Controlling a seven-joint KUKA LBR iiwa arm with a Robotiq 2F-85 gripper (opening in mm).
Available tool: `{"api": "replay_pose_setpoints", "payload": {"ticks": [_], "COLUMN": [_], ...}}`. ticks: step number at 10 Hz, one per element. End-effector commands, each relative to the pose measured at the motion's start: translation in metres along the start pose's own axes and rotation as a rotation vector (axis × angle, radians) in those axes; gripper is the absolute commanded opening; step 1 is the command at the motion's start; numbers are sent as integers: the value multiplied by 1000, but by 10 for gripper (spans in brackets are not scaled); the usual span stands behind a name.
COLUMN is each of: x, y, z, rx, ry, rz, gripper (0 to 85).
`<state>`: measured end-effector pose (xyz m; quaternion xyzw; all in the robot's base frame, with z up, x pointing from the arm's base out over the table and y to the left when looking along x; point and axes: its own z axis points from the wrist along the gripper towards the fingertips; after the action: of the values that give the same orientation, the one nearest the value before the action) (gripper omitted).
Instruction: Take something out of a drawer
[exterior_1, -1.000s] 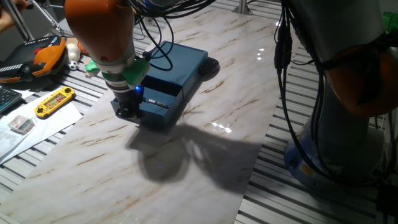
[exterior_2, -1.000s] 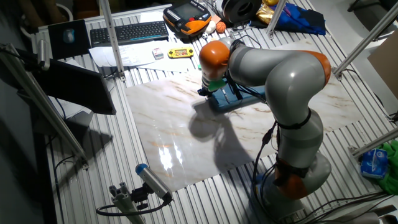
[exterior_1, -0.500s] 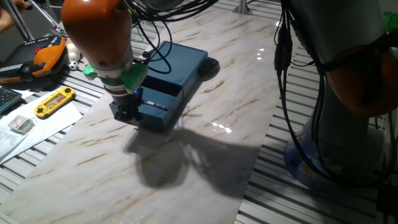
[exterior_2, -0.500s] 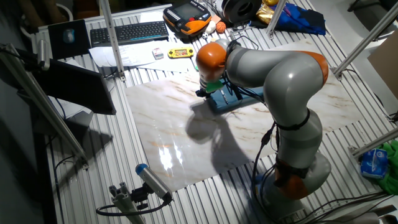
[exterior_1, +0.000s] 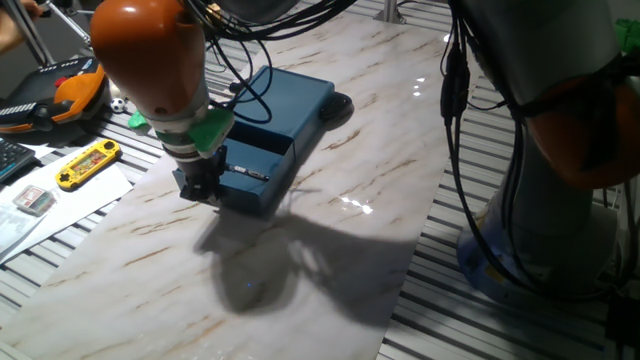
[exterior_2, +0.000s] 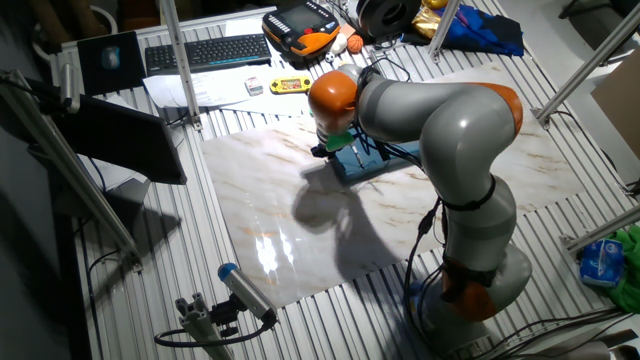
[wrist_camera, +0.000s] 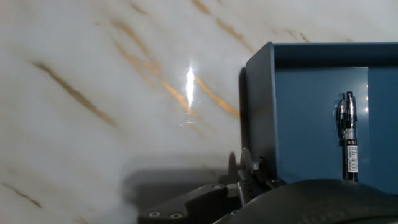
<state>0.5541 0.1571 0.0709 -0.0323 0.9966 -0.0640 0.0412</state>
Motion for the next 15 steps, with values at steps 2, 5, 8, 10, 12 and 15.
{"api": "replay_pose_setpoints", "payload": {"ticks": [2, 5, 8, 10, 12, 15], "x": [0, 0, 0, 0, 0, 1], "y": [4, 9, 11, 12, 13, 15], "z": [0, 1, 3, 3, 3, 2], "rx": [0, 4, -5, -11, -3, 18], "ry": [0, 2, 0, 1, -5, -22], "rz": [4, 8, 12, 9, 9, 13], "gripper": [0, 0, 0, 0, 0, 170]}}
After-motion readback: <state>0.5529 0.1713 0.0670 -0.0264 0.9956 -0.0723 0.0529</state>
